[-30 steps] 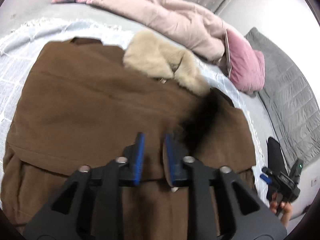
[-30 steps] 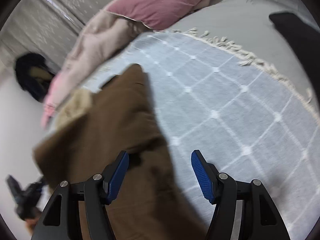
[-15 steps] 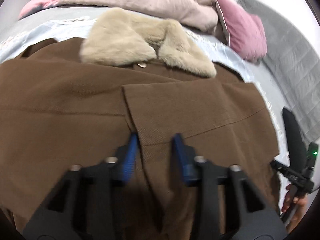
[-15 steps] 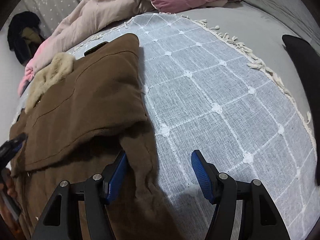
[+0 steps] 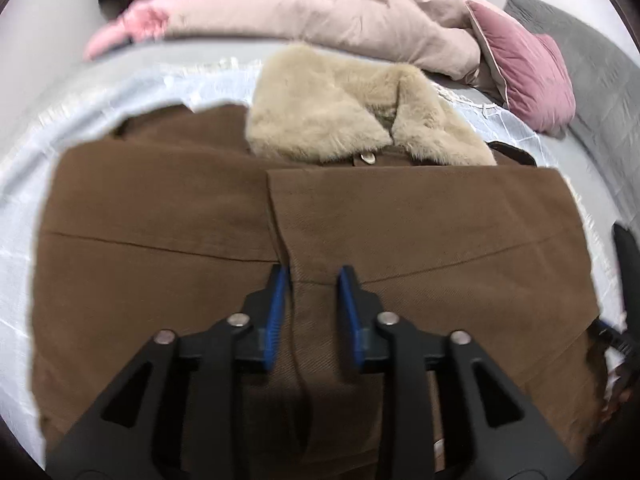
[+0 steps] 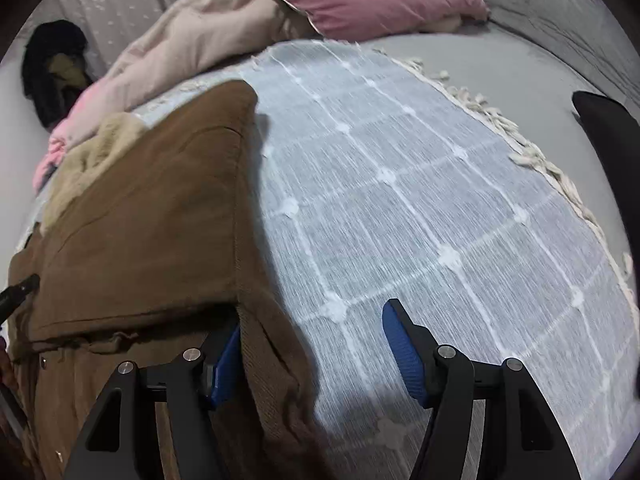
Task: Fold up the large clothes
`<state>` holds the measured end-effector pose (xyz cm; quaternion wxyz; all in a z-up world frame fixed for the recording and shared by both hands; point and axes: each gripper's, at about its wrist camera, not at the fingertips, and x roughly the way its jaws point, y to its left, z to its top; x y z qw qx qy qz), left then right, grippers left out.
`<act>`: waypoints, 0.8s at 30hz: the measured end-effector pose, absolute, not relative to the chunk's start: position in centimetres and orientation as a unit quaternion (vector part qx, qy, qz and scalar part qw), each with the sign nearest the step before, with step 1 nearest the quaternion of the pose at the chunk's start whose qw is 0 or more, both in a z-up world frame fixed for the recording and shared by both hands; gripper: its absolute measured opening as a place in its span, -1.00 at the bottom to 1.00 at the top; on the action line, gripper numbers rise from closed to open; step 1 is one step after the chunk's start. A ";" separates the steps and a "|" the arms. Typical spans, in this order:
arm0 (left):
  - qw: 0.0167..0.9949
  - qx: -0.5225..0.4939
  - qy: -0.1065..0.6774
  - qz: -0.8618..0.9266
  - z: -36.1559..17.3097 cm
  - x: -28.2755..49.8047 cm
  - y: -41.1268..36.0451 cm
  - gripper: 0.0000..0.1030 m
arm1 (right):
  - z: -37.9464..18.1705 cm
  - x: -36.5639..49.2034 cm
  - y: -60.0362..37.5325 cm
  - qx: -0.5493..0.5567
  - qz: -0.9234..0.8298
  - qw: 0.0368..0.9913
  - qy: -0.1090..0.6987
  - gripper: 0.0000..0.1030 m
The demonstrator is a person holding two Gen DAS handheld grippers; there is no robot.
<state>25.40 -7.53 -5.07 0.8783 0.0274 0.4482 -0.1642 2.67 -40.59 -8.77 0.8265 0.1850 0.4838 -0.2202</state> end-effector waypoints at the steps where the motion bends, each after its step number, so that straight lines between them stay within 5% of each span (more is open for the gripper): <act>1: 0.887 0.034 0.434 -0.152 -4.4 24.7 -7.2 -0.34 | -8.6 2.6 -40.4 0.184 -0.222 0.822 0.490 0.28; 5: 0.891 0.006 0.409 -0.200 -2.4 23.3 -6.8 -0.27 | -7.4 1.6 -39.9 0.180 -0.212 0.821 0.498 0.28; 10: 0.872 0.020 0.403 -0.278 -3.6 22.1 -8.3 0.14 | -5.0 1.0 -39.4 0.195 -0.200 0.853 0.440 0.29; 15: 0.867 0.088 0.406 -0.275 -7.4 21.4 -10.1 0.17 | -7.8 2.6 -39.5 0.217 -0.181 0.852 0.441 0.31; 20: 0.857 0.106 0.437 -0.252 -5.6 20.9 -9.9 0.20 | -8.3 3.0 -39.0 0.179 -0.236 0.820 0.490 0.36; 24: 0.850 0.081 0.455 -0.252 -2.5 18.1 -7.1 0.45 | -5.6 0.9 -37.9 0.224 -0.199 0.828 0.473 0.38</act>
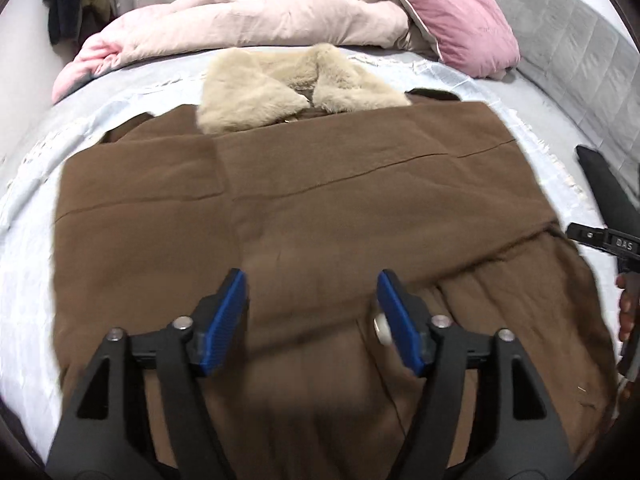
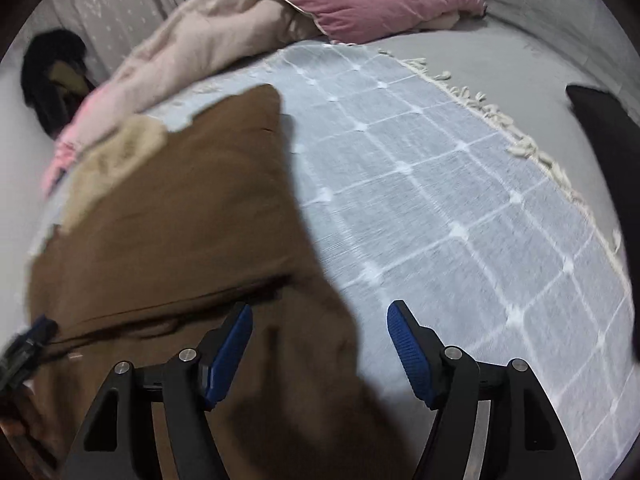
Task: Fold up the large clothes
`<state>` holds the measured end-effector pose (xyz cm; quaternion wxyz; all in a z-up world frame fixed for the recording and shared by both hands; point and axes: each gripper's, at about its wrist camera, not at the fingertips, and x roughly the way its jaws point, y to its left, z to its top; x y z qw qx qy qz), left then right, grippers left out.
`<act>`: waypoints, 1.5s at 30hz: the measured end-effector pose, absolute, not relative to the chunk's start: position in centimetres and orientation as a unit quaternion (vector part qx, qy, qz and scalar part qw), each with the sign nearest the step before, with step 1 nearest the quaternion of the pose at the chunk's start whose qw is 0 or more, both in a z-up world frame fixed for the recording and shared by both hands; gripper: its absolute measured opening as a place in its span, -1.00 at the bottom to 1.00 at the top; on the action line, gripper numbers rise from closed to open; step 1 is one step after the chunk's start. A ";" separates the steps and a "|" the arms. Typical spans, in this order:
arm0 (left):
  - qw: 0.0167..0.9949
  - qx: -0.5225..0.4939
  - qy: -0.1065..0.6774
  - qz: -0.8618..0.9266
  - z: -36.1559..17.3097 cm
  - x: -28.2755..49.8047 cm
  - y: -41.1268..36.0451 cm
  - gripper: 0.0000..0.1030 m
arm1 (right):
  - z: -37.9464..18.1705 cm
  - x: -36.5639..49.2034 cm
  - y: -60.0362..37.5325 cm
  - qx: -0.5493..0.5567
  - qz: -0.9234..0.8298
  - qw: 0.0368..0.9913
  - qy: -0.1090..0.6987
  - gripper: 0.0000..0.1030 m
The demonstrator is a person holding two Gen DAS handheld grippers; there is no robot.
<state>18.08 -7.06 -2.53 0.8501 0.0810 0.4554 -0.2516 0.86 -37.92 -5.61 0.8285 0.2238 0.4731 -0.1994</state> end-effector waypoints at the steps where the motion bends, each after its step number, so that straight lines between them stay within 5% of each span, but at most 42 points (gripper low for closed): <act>1: 0.848 0.073 0.459 -0.254 -1.4 17.0 -5.7 0.52 | -4.6 0.2 -37.5 0.233 -0.189 0.833 0.465 0.38; 10: 0.856 0.010 0.468 -0.220 4.9 9.8 7.3 0.94 | -0.9 -5.8 -31.9 0.241 -0.153 0.855 0.432 0.50; 21: 0.815 -0.079 0.546 -0.175 1.4 4.7 15.9 0.96 | -2.5 -12.7 -29.6 0.252 -0.145 0.838 0.463 0.51; 39: 0.778 -0.065 0.596 -0.186 -4.0 1.4 18.7 0.96 | -4.6 -22.7 -35.9 0.370 -0.062 0.804 0.462 0.51; 45: 0.760 -0.053 0.619 -0.188 -6.5 0.3 18.6 0.96 | -5.5 -23.7 -36.0 0.335 -0.093 0.800 0.489 0.51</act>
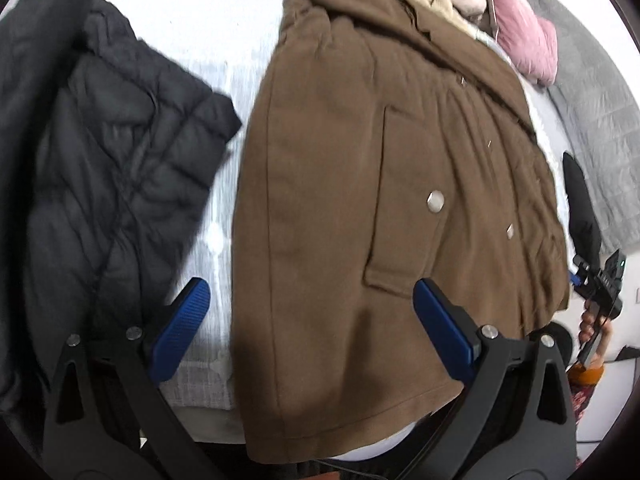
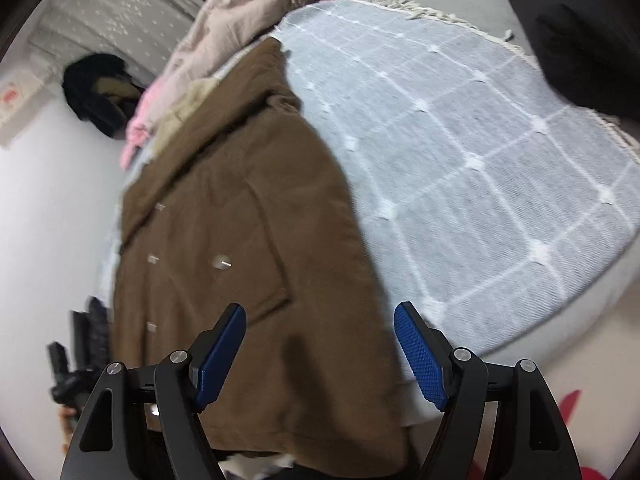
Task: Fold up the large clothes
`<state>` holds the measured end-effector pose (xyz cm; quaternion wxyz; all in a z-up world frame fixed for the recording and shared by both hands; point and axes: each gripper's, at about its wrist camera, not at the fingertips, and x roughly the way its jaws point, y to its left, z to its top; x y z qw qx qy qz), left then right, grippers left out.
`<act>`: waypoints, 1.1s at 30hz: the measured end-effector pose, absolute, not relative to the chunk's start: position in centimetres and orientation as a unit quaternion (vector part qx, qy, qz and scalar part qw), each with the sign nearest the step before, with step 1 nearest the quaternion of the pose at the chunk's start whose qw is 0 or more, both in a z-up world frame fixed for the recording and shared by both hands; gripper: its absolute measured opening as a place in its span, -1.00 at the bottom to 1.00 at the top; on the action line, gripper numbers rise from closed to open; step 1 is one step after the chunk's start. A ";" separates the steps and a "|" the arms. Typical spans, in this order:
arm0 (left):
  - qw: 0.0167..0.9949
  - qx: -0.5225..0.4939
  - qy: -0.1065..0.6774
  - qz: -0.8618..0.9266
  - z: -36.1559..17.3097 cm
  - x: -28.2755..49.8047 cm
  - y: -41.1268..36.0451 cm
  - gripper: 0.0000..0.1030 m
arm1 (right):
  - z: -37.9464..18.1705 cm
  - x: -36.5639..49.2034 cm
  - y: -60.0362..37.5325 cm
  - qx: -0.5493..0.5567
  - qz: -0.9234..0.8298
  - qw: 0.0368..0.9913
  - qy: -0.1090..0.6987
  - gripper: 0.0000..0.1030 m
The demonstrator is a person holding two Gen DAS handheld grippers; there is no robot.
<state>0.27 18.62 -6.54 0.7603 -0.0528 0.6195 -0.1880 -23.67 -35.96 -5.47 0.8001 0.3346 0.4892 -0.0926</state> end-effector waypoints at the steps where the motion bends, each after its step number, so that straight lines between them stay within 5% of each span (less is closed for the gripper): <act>1: 0.759 -0.046 0.621 -0.189 -6.7 0.1 18.4 0.96 | -5.7 -23.9 -36.0 0.333 -0.096 0.798 0.492 0.51; 11: 0.753 0.051 0.625 -0.199 -8.5 -1.6 16.3 0.96 | -7.4 -24.9 -36.1 0.355 -0.087 0.793 0.488 0.51; 26: 0.740 0.014 0.635 -0.221 -8.1 -3.7 15.9 0.96 | -7.4 -24.0 -33.3 0.325 -0.058 0.793 0.513 0.53; 33: 0.748 0.010 0.626 -0.222 -8.0 -4.0 16.8 0.76 | -6.8 -22.7 -30.9 0.295 -0.032 0.793 0.532 0.41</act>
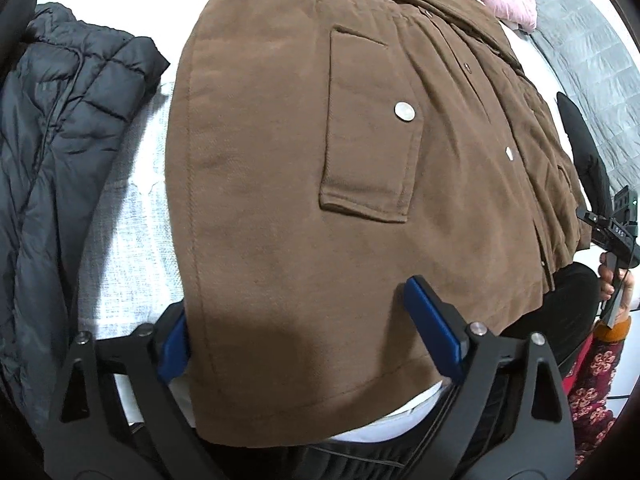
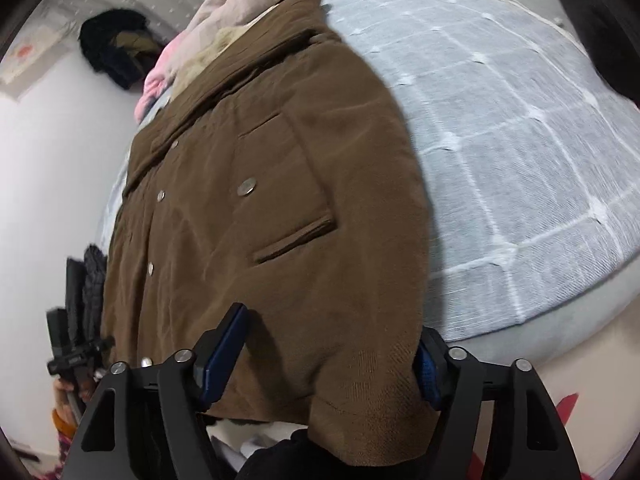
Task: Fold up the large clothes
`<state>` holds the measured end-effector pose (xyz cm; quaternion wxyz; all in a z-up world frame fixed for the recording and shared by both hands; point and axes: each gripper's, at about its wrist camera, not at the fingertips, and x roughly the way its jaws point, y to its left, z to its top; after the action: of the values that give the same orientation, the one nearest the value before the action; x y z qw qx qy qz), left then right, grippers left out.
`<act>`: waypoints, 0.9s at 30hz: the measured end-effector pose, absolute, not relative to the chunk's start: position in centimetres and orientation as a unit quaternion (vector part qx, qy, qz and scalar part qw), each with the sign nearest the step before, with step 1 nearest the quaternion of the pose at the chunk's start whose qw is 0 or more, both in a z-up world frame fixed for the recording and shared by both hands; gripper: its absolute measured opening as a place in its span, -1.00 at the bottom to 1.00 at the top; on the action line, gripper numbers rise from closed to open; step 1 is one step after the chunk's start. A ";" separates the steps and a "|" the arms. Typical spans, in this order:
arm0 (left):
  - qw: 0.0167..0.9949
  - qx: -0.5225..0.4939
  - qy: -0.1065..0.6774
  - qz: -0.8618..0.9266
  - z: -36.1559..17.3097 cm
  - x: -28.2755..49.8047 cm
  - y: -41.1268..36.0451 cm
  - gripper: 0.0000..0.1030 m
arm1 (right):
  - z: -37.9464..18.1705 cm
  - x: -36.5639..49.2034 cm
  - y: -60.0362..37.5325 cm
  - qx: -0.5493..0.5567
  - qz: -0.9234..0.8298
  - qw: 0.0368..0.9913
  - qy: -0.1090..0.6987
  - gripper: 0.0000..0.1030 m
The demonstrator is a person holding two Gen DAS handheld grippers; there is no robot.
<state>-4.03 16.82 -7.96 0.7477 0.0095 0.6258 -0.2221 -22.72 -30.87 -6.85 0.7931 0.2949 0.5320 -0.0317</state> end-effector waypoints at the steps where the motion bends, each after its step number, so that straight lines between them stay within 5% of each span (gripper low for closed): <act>1: 0.751 0.013 0.623 -0.218 -7.9 -4.0 16.8 0.66 | -6.7 -22.5 -30.5 0.282 -0.035 0.794 0.538 0.40; 6: 0.772 0.016 0.607 -0.189 -7.6 -3.7 16.0 0.21 | -6.5 -21.9 -29.4 0.255 -0.042 0.795 0.549 0.25; 8: 0.779 0.017 0.598 -0.188 -7.5 -3.6 16.2 -0.30 | -6.4 -21.8 -29.3 0.252 -0.045 0.796 0.548 -0.01; 11: 0.783 0.006 0.590 -0.194 -6.9 -3.5 15.8 -0.75 | -5.9 -21.8 -29.1 0.250 -0.050 0.804 0.536 -0.51; 14: 0.793 0.011 0.574 -0.201 -5.7 -3.6 15.3 -0.81 | -4.9 -21.9 -28.6 0.243 -0.061 0.821 0.514 -0.68; 27: 0.842 -0.073 0.474 -0.249 3.1 0.8 13.9 -0.82 | 2.4 -19.4 -30.2 0.291 -0.038 0.879 0.375 -0.82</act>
<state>0.77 13.87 3.09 0.8415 -0.0730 0.4740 -0.2487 -19.41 -30.23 2.44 0.8791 0.2912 0.3754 -0.0384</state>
